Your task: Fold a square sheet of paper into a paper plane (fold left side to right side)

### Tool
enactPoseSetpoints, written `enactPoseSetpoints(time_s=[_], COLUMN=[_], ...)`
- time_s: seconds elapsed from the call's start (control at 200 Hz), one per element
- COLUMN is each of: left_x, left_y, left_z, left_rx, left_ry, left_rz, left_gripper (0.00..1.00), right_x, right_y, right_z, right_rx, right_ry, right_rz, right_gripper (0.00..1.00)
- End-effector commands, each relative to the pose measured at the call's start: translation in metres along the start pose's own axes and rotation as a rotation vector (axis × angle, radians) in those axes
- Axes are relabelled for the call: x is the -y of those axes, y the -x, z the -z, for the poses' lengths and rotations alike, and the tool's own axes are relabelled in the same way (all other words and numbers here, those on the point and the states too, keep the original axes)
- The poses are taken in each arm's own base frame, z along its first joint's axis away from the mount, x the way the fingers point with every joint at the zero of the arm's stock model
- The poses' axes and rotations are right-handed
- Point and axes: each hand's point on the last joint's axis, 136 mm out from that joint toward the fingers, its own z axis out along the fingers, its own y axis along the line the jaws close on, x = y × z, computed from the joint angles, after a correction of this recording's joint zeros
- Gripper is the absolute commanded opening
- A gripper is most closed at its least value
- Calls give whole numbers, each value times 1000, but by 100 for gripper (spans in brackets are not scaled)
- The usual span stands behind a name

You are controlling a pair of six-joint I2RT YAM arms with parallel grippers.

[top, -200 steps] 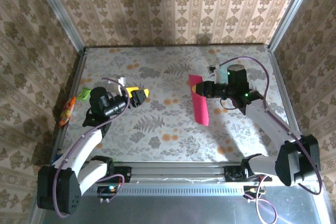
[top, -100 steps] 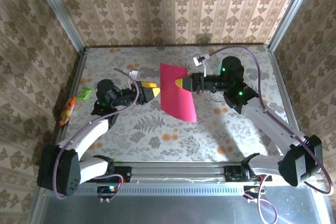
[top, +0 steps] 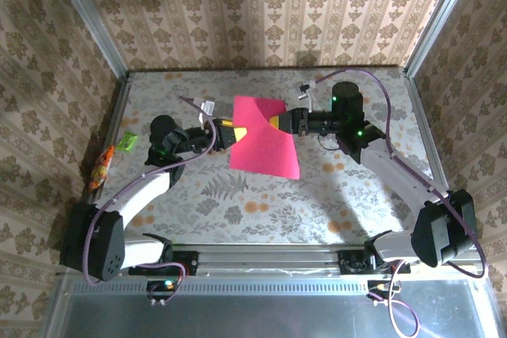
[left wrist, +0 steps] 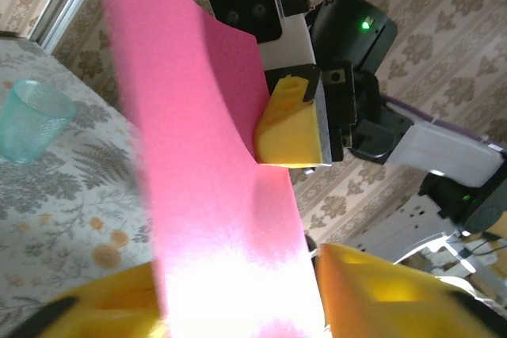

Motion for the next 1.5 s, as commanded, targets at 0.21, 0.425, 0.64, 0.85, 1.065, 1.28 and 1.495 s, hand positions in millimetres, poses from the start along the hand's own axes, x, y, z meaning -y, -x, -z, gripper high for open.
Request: enactPoseSetpoints(time_s=[0.21, 0.425, 0.64, 0.85, 1.065, 1.28, 1.495], left_x=[-15, -59, -115, -181, -209, -208, -208], left_y=[-12, -38, -74, -131, -152, -153, -157], left_z=[-4, 1, 8, 26, 45, 43, 41], left_rx=[-53, -85, -115, -252, -319, -347, -372], left_ry=[66, 262, 412, 627, 795, 801, 809], left_rz=[4, 105, 234, 369, 407, 404, 415], left_gripper=[9, 0, 0, 0, 0, 0, 0], right_x=[27, 70, 133, 181, 203, 217, 233], right_y=[-19, -30, -56, -86, -109, -138, -159], right_z=[5, 16, 29, 40, 36, 14, -5], right_rx=[-29, -27, -47, -75, -98, -173, -255], right_ry=[-89, -268, -501, -678, -704, -695, -711], right_rz=[-23, -97, -229, -330, -404, -460, -482], right_gripper=[33, 53, 67, 71, 59, 34, 10])
